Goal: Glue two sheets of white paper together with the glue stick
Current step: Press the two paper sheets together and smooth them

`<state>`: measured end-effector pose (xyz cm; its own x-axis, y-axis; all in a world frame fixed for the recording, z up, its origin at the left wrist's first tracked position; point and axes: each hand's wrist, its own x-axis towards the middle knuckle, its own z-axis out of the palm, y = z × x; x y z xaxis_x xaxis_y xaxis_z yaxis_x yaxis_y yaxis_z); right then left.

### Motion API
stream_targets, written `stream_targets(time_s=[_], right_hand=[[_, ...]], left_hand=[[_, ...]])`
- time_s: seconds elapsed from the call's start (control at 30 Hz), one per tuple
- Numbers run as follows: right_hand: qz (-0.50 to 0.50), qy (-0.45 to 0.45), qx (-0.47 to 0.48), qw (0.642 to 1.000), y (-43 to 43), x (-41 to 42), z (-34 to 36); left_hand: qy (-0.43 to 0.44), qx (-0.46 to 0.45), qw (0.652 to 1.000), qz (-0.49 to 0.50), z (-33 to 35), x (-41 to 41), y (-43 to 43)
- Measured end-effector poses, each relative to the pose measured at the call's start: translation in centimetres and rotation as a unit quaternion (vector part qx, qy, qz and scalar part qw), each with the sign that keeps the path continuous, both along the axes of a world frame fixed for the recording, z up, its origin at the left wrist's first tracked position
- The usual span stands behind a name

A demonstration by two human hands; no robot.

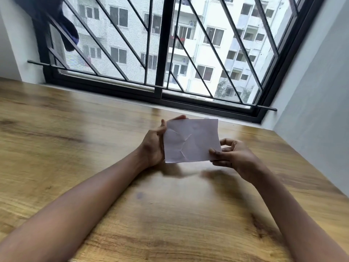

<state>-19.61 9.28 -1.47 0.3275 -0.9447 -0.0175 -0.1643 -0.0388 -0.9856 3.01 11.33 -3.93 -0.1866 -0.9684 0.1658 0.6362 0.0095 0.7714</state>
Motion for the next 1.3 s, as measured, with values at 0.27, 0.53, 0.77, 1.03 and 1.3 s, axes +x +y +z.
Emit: stream_targets(time_s=[0.27, 0.53, 0.77, 1.03, 1.3], right_hand=[[-0.054, -0.041, -0.078, 0.995, -0.4, -1.0, 0.6], [-0.071, -0.076, -0.117, 0.988, -0.2, -0.9, 0.9], [-0.009, -0.249, 0.045, 0.967, 0.7, 1.4, -0.3], [-0.06, -0.24, 0.019, 0.969, 1.9, 4.9, -1.7], [-0.111, -0.25, 0.034, 0.961, 1.4, 3.5, -0.9]], left_hand=[[-0.158, -0.016, 0.986, -0.04, -0.2, -0.4, 0.4], [-0.164, -0.018, 0.986, 0.029, -0.4, -0.6, 0.3], [-0.106, -0.052, 0.989, 0.091, 0.0, -1.2, 0.4], [-0.107, -0.085, 0.984, 0.116, -0.2, -2.2, 0.6], [-0.137, -0.08, 0.979, 0.128, 0.1, -1.8, 0.5]])
